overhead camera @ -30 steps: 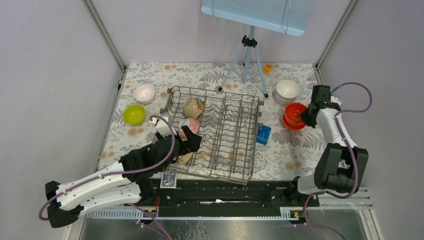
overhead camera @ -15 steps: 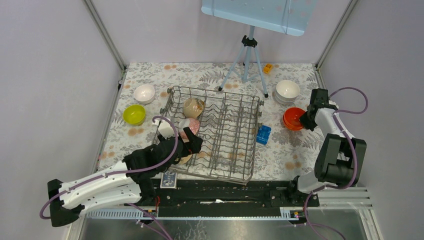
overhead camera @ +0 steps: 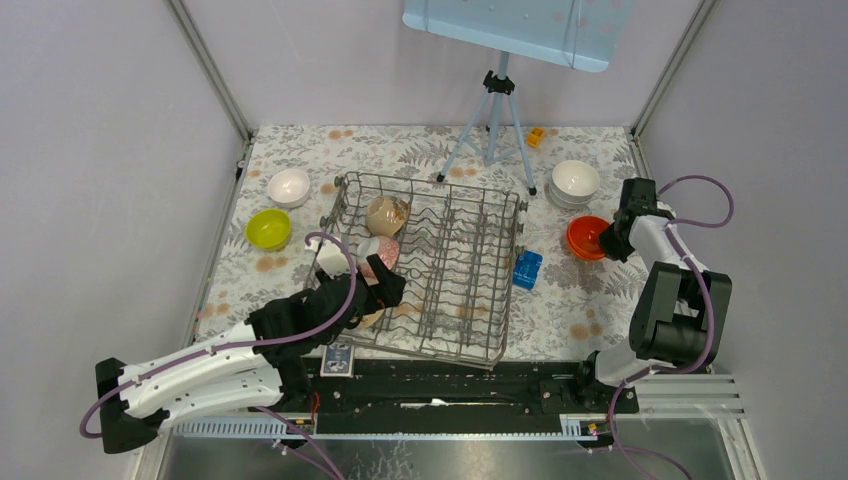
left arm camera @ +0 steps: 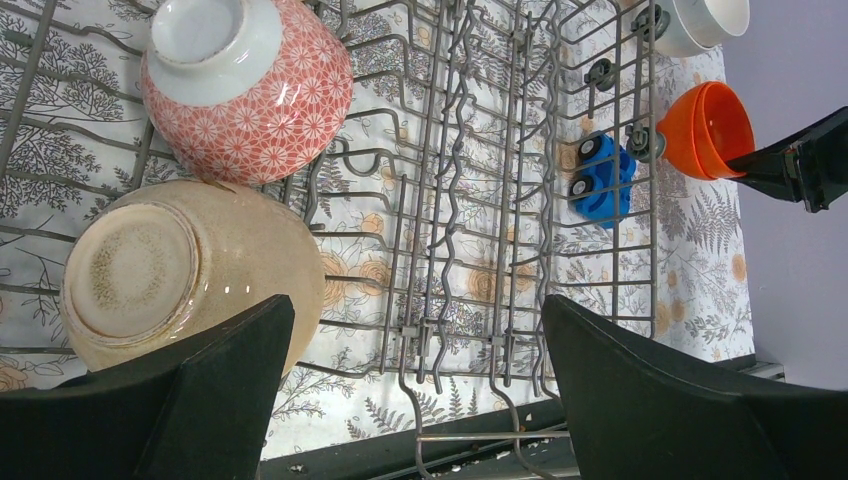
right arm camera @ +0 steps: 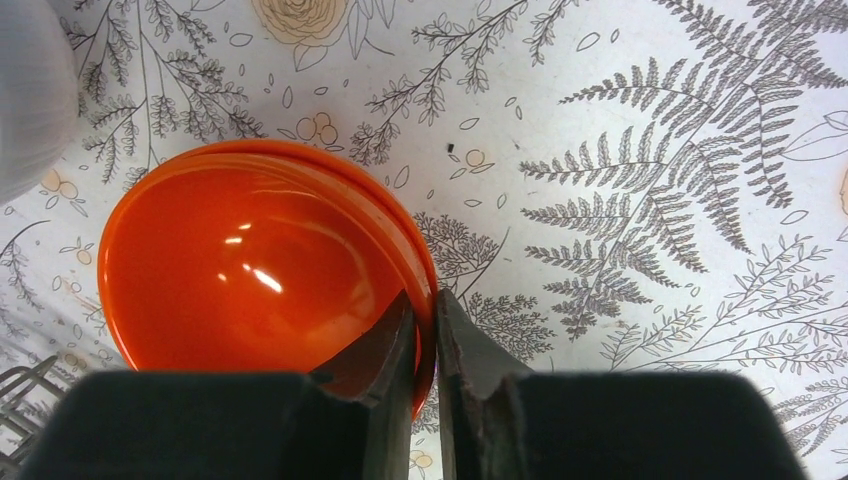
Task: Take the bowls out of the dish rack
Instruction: Place the bowl with the bowl.
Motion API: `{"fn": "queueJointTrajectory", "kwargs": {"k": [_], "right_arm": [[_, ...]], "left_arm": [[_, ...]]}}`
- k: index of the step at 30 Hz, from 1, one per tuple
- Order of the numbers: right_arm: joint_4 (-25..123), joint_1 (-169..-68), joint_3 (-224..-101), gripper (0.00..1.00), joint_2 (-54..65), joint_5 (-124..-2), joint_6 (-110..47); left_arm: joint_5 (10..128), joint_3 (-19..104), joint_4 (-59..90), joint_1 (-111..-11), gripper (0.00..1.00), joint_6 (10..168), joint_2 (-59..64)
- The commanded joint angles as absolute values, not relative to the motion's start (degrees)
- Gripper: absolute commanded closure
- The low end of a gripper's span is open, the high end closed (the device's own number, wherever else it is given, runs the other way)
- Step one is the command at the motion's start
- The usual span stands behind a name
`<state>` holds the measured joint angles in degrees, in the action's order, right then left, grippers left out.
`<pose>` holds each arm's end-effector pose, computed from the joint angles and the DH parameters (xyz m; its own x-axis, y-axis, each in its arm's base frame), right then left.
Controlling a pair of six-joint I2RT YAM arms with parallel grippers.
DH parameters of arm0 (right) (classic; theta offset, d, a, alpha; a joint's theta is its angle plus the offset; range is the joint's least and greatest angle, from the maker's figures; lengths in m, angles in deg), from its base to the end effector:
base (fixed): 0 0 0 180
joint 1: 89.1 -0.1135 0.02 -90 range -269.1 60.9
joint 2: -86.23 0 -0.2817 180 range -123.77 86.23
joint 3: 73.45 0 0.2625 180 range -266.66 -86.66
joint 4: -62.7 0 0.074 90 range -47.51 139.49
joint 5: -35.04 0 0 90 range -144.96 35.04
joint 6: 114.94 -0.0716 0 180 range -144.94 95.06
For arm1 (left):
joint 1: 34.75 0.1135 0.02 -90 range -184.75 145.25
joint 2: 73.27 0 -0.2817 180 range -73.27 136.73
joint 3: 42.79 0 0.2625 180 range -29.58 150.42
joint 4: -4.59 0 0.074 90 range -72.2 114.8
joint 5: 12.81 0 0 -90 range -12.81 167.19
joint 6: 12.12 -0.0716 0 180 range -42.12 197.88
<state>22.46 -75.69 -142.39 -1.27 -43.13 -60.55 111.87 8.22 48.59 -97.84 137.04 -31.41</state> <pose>0.3188 -0.0911 0.1881 -0.4841 0.7013 -0.5233 0.7530 0.6385 0.1591 0.1171 -0.1406 0.2673 -0.5807 -0.4158 -0.6999 0.0455 0.8418 -0.5379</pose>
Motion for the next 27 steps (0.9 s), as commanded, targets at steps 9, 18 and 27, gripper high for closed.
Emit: {"fn": "queueJointTrajectory", "kwargs": {"k": [9, 18, 27], "right_arm": [[22.7, -75.4, -144.3, 0.93, 1.9, -47.8, -60.9], [21.3, -75.4, -146.1, 0.94, 2.6, -48.5, -61.5], [21.9, -75.4, -146.0, 0.81, 1.2, -49.9, -60.9]], "left_arm": [[110.6, 7.4, 46.0, -97.7, 0.01, 137.6, -31.0], [110.2, 7.0, 46.0, -97.6, 0.01, 137.7, -31.9], [110.3, 6.8, 46.9, -97.6, 0.01, 138.1, -32.8]]}}
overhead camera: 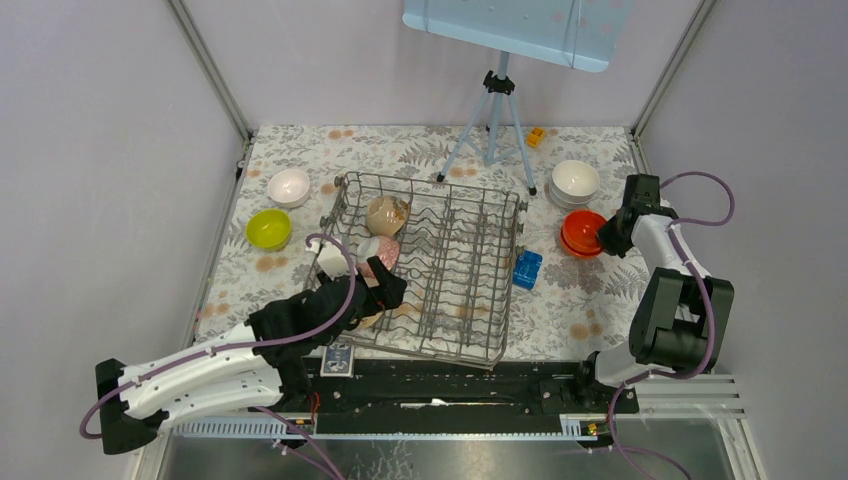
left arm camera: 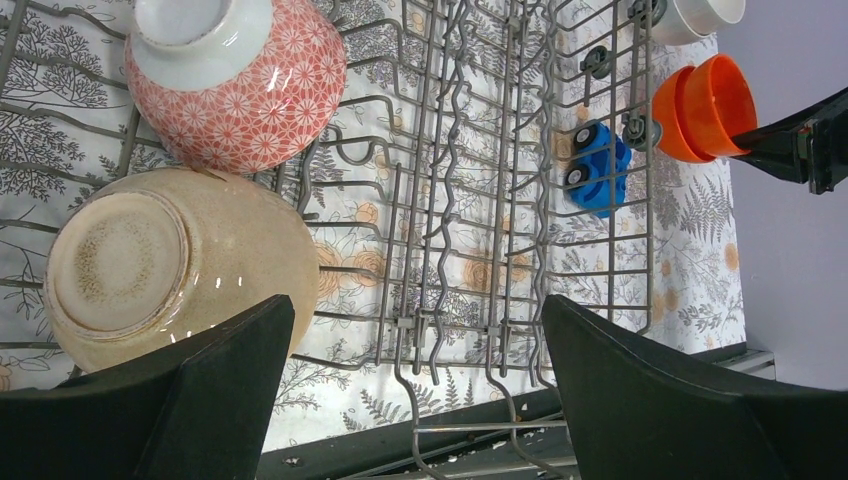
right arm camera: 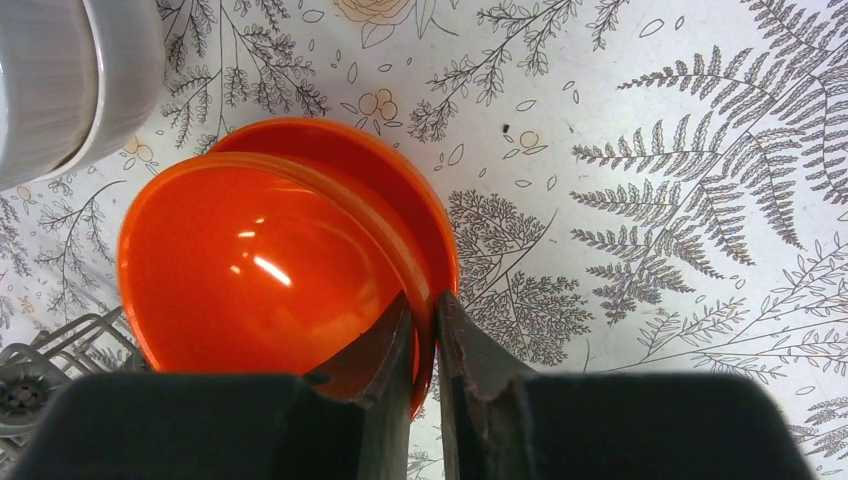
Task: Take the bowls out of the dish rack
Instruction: Place the bowl with the bowl.
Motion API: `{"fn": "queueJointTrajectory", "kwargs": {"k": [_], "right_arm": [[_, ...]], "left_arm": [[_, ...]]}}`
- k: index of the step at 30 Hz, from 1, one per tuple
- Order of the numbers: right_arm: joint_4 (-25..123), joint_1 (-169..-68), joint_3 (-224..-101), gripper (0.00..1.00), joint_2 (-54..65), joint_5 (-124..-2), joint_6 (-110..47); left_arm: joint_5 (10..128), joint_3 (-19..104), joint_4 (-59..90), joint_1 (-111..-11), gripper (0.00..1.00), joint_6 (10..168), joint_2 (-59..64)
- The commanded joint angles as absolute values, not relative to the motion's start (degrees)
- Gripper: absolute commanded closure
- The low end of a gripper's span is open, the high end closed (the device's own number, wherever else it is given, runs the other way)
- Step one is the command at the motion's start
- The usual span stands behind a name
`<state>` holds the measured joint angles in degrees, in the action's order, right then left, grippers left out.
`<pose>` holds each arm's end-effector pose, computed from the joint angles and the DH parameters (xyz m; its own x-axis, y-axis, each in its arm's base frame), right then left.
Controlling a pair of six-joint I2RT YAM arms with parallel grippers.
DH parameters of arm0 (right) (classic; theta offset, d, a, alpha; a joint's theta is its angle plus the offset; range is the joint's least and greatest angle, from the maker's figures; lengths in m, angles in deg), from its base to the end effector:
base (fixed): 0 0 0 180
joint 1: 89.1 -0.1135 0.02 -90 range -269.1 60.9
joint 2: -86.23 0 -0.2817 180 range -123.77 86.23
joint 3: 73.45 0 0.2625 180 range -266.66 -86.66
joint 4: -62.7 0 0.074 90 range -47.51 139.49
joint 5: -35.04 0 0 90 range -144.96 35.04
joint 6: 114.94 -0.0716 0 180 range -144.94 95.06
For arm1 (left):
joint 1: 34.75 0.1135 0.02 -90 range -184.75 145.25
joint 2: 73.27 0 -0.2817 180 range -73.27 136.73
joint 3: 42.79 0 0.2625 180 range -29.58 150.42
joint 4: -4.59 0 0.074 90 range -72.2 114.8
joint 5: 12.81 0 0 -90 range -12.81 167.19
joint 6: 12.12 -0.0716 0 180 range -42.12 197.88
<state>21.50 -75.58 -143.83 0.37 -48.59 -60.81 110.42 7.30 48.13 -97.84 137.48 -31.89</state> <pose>0.3213 -0.0854 0.2031 -0.4875 0.7161 -0.4995 0.7124 0.6570 0.2467 0.1156 -0.1410 0.2630 -0.5986 -0.4148 -0.6853 0.0515 0.8338 -0.5496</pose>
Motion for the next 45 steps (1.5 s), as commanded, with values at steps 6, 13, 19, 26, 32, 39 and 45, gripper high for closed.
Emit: {"fn": "queueJointTrajectory", "kwargs": {"k": [6, 13, 19, 26, 32, 39, 45], "right_arm": [[22.4, -75.4, -146.3, 0.74, 0.2, -50.7, -60.7], [21.8, -75.4, -146.7, 0.66, 0.2, -50.5, -60.4], [18.8, -75.5, -148.6, 0.56, 1.9, -49.5, -59.9], [17.4, -75.5, -147.2, 0.58, 4.7, -48.6, -59.7], [18.0, -75.5, -144.5, 0.62, 5.5, -49.1, -59.7], [19.1, -75.5, -142.8, 0.66, 5.1, -49.6, -59.6], [20.1, -75.5, -142.3, 0.8, 4.8, -50.1, -59.7]], "left_arm": [[110.4, 7.1, 48.0, -97.6, 0.01, 138.7, -33.5], [110.3, 7.6, 48.0, -97.6, 0.01, 139.0, -33.1], [110.5, 7.8, 47.8, -97.6, 0.01, 138.2, -32.1], [109.8, 7.3, 46.6, -97.6, 0.01, 137.7, -32.1], [109.3, 7.0, 46.6, -97.6, 0.01, 137.8, -32.5], [108.9, 6.4, 46.7, -97.6, 0.01, 138.2, -33.1], [108.7, 6.2, 46.6, -97.6, 0.01, 138.9, -33.1]]}}
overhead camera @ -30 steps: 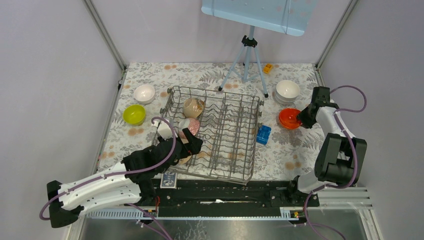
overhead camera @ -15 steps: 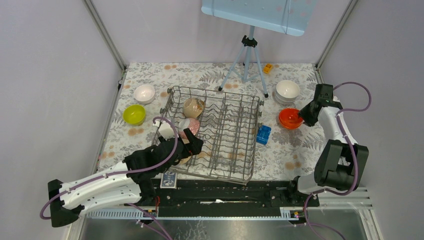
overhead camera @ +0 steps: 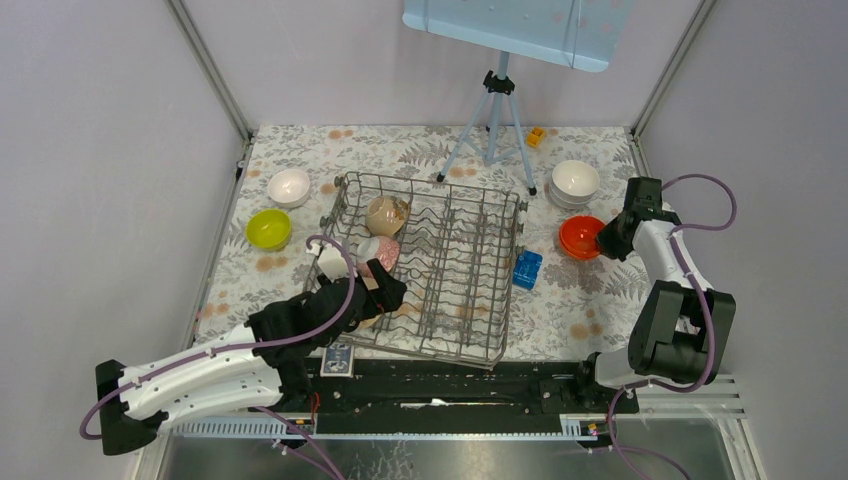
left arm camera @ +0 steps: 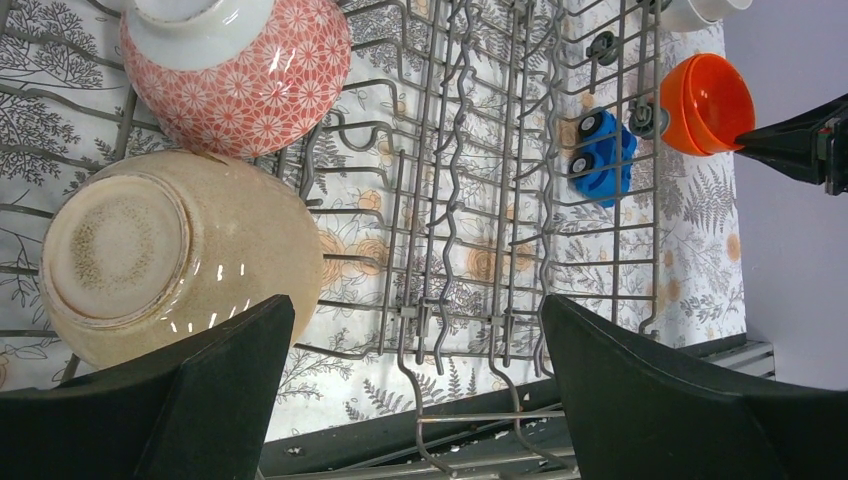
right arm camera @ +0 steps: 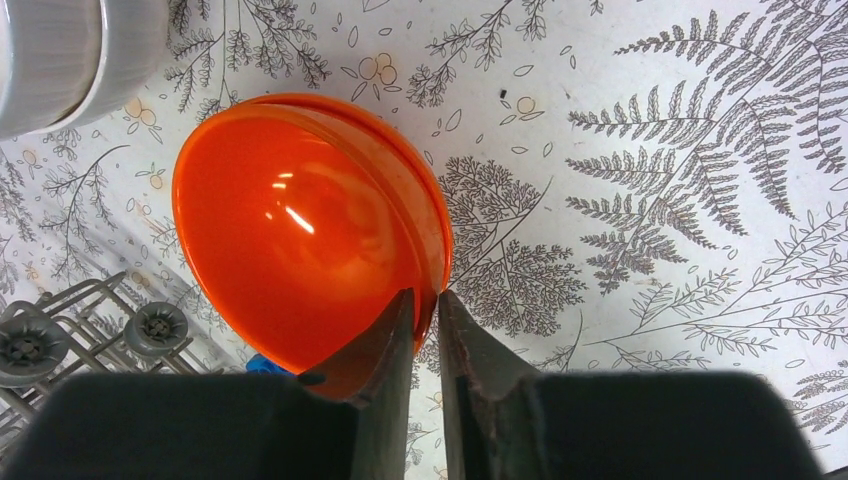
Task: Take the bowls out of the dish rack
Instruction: Place the bowl with the bowl.
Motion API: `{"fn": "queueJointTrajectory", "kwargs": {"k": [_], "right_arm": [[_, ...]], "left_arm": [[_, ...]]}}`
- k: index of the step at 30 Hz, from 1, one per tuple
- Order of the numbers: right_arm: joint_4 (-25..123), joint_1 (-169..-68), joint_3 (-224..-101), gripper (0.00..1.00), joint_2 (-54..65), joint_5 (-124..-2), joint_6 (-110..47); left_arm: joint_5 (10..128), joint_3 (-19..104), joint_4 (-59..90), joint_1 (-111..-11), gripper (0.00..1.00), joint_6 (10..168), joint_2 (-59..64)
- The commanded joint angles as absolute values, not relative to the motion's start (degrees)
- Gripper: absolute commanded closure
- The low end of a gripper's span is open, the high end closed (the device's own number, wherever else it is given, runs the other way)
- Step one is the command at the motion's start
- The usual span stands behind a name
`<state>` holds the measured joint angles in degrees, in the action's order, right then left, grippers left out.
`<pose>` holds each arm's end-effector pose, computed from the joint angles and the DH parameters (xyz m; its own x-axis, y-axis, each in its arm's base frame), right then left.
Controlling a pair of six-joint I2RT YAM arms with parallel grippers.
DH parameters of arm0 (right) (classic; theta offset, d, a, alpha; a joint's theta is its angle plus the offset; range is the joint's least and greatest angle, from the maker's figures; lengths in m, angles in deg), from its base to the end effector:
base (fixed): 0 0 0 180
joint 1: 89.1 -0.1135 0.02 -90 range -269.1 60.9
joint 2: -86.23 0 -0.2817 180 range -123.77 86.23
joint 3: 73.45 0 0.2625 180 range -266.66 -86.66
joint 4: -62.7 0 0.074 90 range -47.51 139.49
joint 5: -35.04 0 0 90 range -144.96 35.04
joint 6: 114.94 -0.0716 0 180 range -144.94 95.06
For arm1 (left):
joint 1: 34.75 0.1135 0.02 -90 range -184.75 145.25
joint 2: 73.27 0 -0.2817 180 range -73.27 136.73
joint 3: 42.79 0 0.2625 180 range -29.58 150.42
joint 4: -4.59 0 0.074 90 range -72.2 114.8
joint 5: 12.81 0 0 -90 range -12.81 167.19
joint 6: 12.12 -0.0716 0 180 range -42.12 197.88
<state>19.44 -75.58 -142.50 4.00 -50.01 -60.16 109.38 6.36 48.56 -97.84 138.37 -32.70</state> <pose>0.3076 -0.0803 0.2117 -0.5008 0.7114 -0.4931 0.6954 0.6699 0.2601 0.1134 -0.1391 0.2579 -0.6148 -0.4160 -0.6701 0.0468 0.8289 -0.5575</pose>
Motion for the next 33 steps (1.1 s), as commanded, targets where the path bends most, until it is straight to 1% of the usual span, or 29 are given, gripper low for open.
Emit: {"fn": "queueJointTrajectory", "kwargs": {"k": [1, 3, 8, 10, 25, 33], "right_arm": [[20.3, -75.5, -142.3, 0.81, 4.8, -50.1, -59.7], [20.3, -75.4, -142.5, 0.85, 4.8, -50.5, -59.8], [20.2, -75.5, -143.4, 0.98, 4.9, -51.1, -60.0], [20.4, -75.5, -143.6, 1.0, 5.1, -51.5, -60.3], [21.2, -75.4, -145.0, 1.0, 5.8, -56.4, -64.4], [21.7, -75.4, -143.8, 1.0, 5.9, -57.2, -65.2]], "left_arm": [[108.7, 6.2, 46.6, -97.6, 0.01, 138.9, -33.0], [108.7, 6.4, 46.6, -97.6, 0.01, 138.9, -32.9], [108.7, 6.5, 46.6, -97.6, 0.01, 139.0, -32.5], [108.7, 6.5, 46.6, -97.6, 0.01, 139.0, -32.5], [109.1, 6.4, 46.3, -97.6, 0.01, 138.8, -32.3], [109.0, 6.3, 45.9, -97.6, 0.01, 138.5, -31.8]]}}
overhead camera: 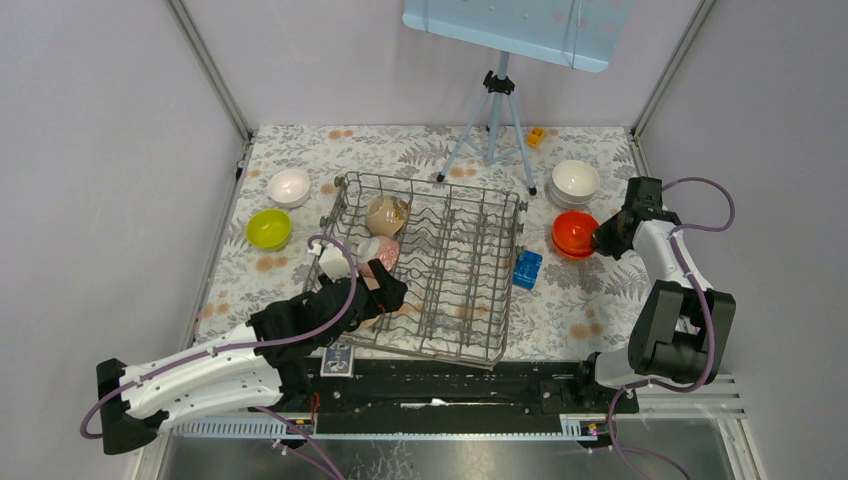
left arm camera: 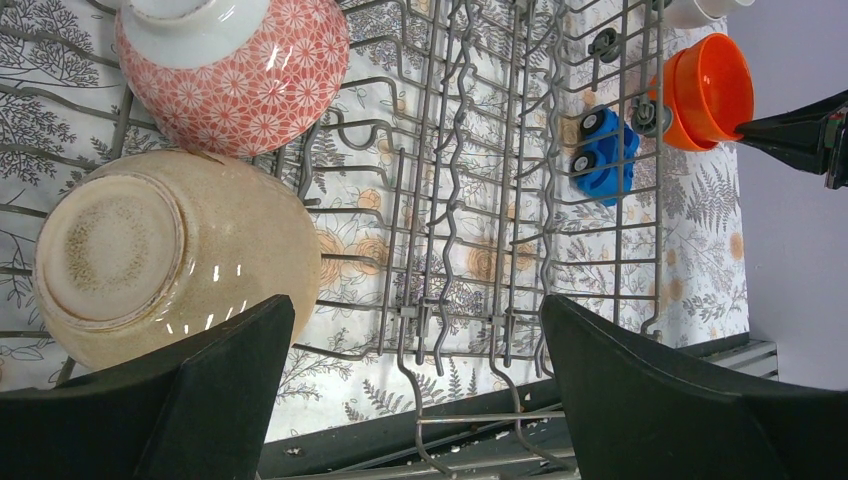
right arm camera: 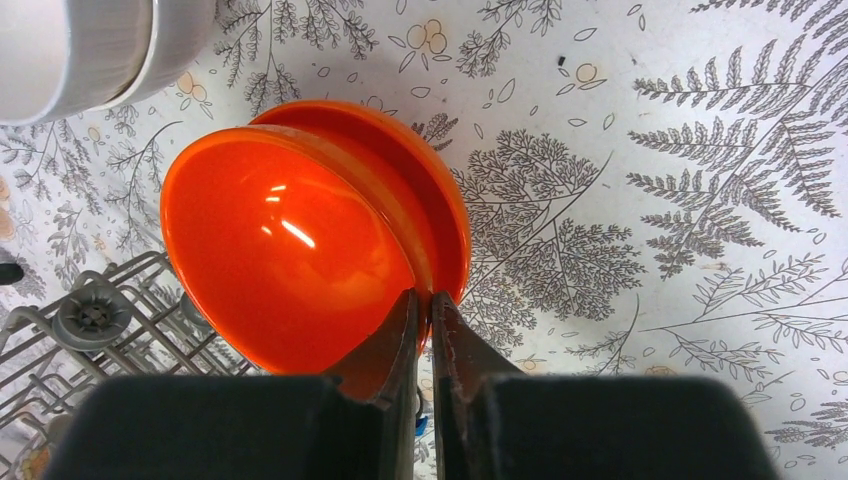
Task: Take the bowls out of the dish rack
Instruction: Place the bowl with the bowl.
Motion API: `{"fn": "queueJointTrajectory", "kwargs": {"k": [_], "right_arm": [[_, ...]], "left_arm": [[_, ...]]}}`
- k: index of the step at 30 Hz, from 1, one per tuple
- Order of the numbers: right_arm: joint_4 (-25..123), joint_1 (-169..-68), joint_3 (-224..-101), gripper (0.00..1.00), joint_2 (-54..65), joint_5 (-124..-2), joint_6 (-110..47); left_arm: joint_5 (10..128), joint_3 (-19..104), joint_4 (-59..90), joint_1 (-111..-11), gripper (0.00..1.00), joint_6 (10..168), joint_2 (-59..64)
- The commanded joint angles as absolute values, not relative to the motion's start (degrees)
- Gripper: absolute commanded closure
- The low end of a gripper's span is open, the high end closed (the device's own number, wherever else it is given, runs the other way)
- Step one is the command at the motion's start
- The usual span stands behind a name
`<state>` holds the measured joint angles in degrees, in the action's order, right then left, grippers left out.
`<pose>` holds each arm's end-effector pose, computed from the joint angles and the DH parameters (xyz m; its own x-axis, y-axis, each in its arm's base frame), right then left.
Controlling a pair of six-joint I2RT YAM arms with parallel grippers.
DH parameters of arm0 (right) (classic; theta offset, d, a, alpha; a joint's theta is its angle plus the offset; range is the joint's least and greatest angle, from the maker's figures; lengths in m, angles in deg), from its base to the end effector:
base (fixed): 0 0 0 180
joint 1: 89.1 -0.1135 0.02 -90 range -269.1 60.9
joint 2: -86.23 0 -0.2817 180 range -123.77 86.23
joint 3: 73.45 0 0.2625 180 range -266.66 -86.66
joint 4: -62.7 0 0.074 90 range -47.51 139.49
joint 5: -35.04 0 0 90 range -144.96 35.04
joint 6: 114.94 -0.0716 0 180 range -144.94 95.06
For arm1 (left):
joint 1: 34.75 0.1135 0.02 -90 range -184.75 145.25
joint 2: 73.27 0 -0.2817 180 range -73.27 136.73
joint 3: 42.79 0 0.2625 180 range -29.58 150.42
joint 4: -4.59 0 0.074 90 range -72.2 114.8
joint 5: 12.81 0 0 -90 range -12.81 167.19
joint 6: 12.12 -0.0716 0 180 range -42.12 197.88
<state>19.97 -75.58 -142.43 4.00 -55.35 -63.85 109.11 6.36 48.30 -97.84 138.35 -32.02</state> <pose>0.3102 -0.0741 0.2118 -0.4826 0.7620 -0.4318 0.6852 0.6355 0.3558 0.1141 -0.1412 0.2565 -0.6202 -0.4098 -0.6689 0.0470 0.8318 -0.5531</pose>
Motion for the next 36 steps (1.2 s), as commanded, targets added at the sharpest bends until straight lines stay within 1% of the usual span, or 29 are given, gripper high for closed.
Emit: {"fn": "queueJointTrajectory", "kwargs": {"k": [1, 21, 25, 29, 31, 34, 36], "right_arm": [[21.7, -75.4, -143.5, 1.0, 5.9, -57.0, -65.1], [23.6, -74.8, -139.3, 1.0, 5.0, -56.2, -63.1], [23.9, -74.8, -139.1, 0.87, 5.6, -56.3, -62.5], [23.9, -74.7, -139.1, 0.82, 5.7, -56.9, -62.5], [23.8, -74.8, -139.2, 0.78, 5.7, -57.0, -62.3], [23.5, -74.8, -139.5, 0.61, 6.3, -56.8, -61.8], [22.8, -74.8, -140.2, 0.47, 7.1, -56.4, -61.5]], "left_arm": [[109.0, 6.3, 45.9, -97.6, 0.01, 138.5, -31.7], [108.9, 5.7, 45.9, -97.6, 0.01, 138.7, -31.7], [108.7, 5.8, 45.9, -97.7, 0.01, 138.6, -31.5], [108.6, 5.7, 45.9, -97.6, 0.01, 138.7, -31.5], [108.4, 5.7, 46.0, -97.6, 0.01, 138.6, -31.6], [108.3, 5.5, 45.9, -97.6, 0.01, 138.6, -32.0], [108.3, 5.5, 45.9, -97.6, 0.01, 138.4, -32.2]]}}
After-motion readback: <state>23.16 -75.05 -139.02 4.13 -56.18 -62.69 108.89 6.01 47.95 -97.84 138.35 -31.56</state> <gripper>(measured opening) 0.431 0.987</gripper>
